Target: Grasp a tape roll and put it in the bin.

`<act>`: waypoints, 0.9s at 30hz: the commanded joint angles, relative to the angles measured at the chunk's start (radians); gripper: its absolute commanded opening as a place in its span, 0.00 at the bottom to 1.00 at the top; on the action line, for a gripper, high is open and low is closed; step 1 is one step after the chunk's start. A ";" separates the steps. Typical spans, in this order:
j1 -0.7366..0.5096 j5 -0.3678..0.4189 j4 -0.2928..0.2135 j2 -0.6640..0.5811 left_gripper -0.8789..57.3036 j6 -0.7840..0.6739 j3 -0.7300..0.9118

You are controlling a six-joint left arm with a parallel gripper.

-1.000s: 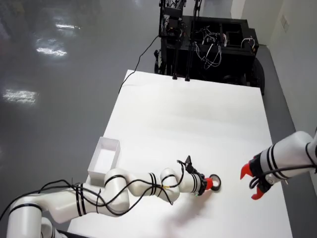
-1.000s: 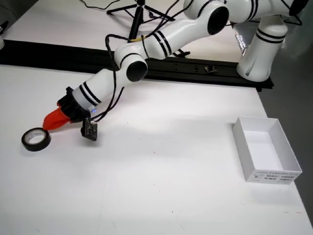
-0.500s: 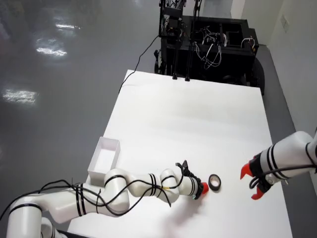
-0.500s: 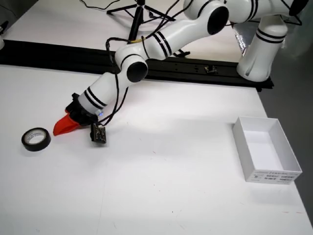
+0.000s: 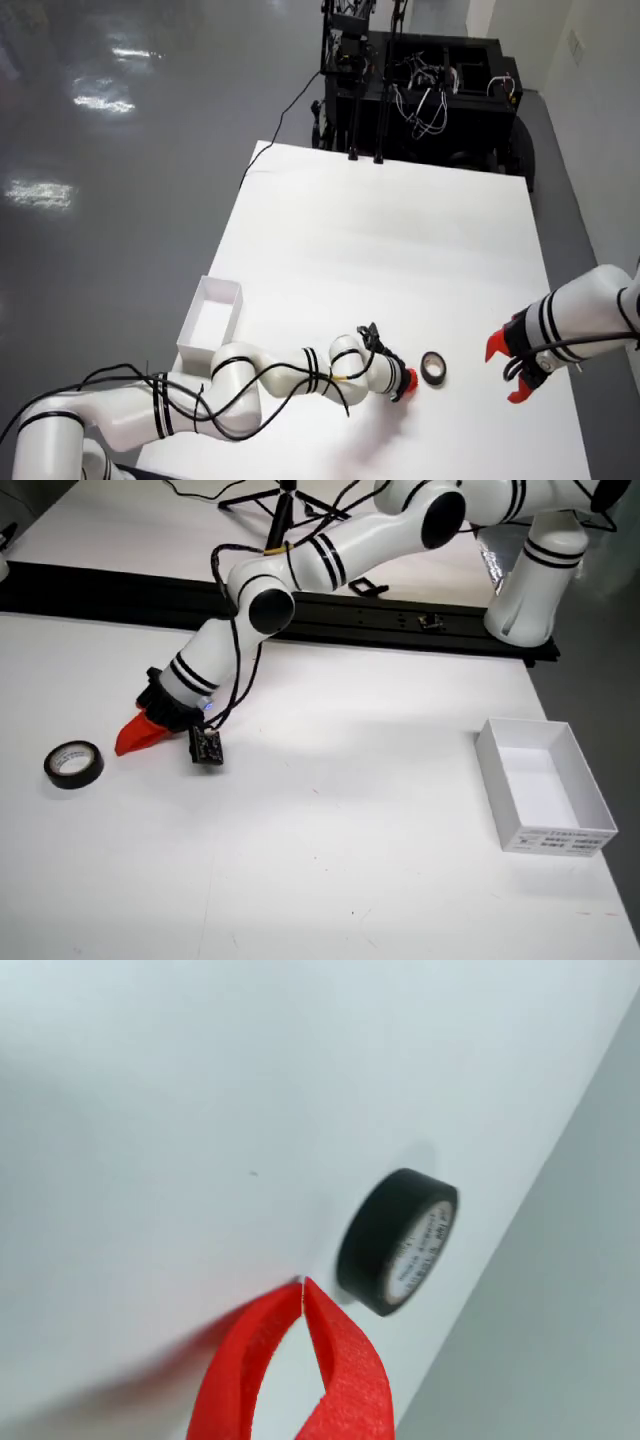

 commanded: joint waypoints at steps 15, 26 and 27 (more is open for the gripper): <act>-0.052 0.930 0.059 -0.003 0.01 -0.094 -0.603; -0.075 0.981 0.019 -0.208 0.00 -0.175 -0.231; -0.072 0.977 0.029 -0.277 0.00 -0.177 -0.116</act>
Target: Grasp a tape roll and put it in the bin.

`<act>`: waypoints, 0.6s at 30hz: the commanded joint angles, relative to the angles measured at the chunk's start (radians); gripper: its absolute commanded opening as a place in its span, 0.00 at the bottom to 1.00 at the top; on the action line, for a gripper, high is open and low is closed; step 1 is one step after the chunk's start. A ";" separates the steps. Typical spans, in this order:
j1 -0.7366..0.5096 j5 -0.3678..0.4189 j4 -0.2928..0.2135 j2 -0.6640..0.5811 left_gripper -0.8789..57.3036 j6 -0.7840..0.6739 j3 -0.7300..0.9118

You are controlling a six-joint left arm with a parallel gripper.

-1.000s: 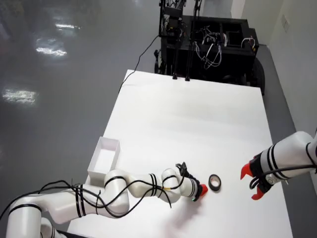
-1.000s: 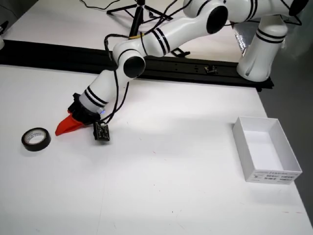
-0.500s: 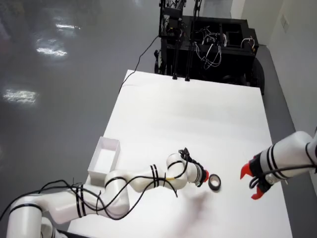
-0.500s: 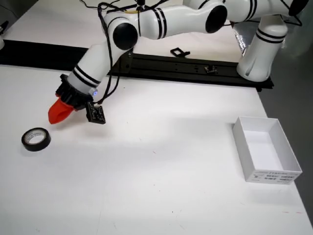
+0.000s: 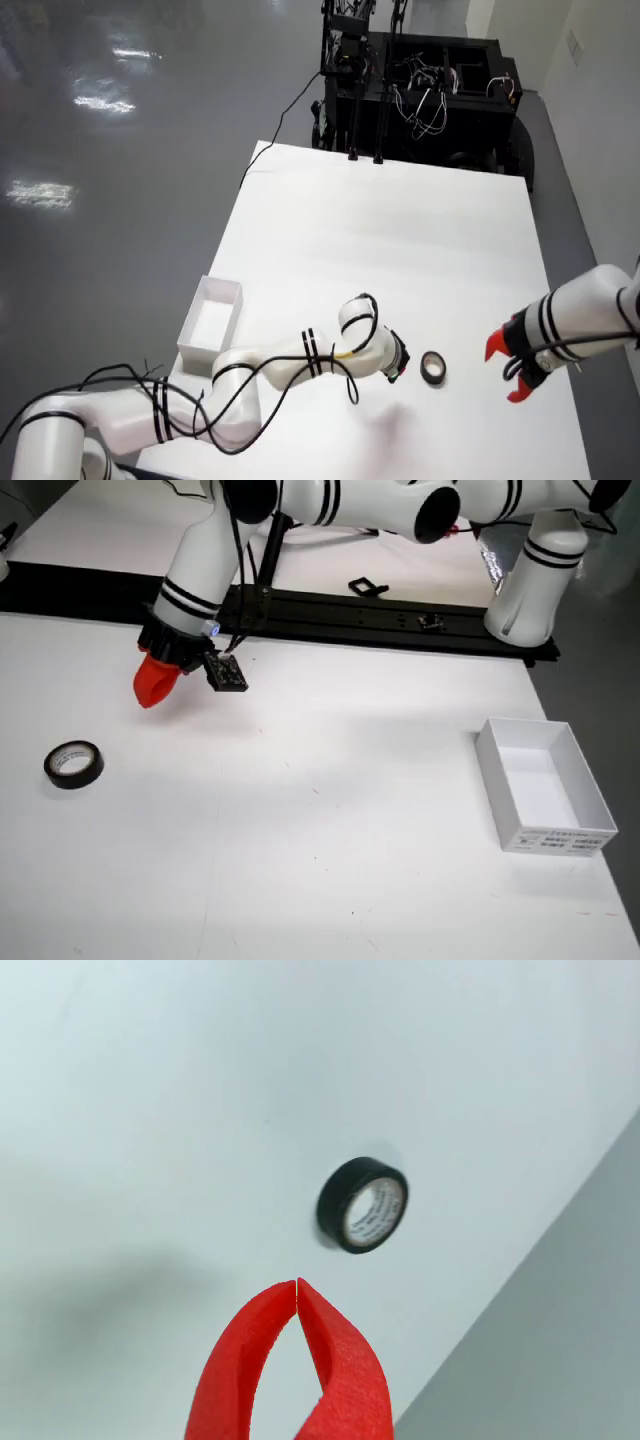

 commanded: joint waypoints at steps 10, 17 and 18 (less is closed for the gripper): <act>0.049 0.203 -0.021 -0.747 0.01 -0.115 1.000; 0.063 0.125 -0.069 -0.953 0.01 -0.122 1.310; 0.063 0.080 -0.087 -1.001 0.01 -0.128 1.381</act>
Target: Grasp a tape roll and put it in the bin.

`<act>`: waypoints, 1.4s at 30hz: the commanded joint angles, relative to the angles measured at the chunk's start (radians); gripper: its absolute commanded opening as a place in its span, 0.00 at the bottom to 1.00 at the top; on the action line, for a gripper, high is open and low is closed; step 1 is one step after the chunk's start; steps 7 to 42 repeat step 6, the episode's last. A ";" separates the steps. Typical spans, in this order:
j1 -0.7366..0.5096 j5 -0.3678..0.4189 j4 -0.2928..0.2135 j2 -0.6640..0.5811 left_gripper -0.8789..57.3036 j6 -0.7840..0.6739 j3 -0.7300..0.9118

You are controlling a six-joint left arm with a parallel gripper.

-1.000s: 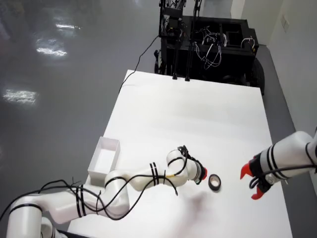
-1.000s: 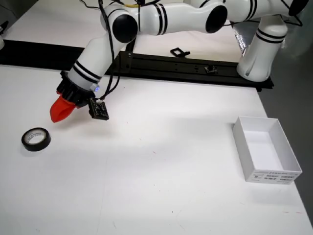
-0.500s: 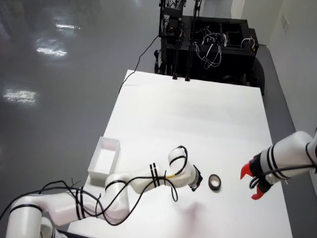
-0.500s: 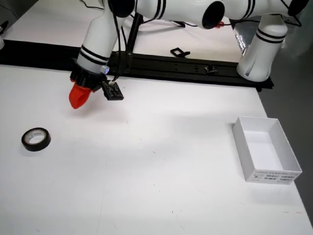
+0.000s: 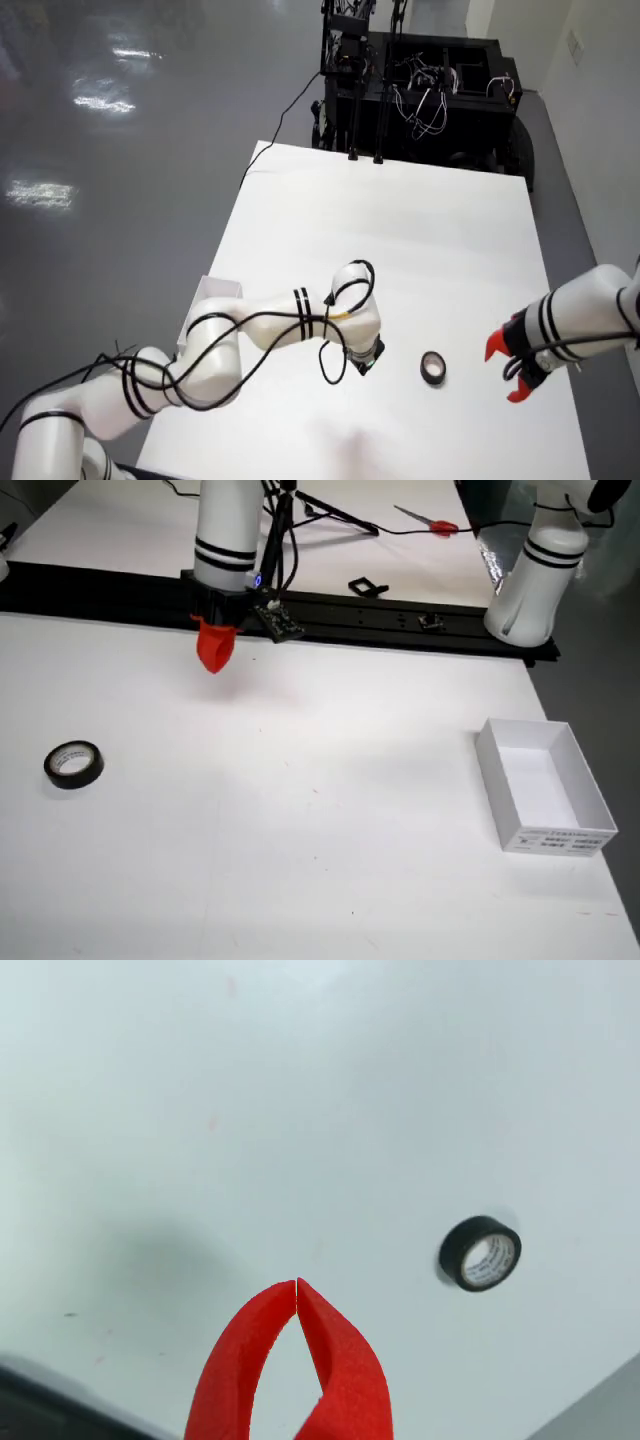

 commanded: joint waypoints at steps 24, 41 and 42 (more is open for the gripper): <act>0.023 -0.297 -0.132 -0.843 0.01 -0.056 1.172; 0.023 -0.297 -0.132 -0.843 0.01 -0.056 1.172; 0.023 -0.297 -0.132 -0.843 0.01 -0.056 1.172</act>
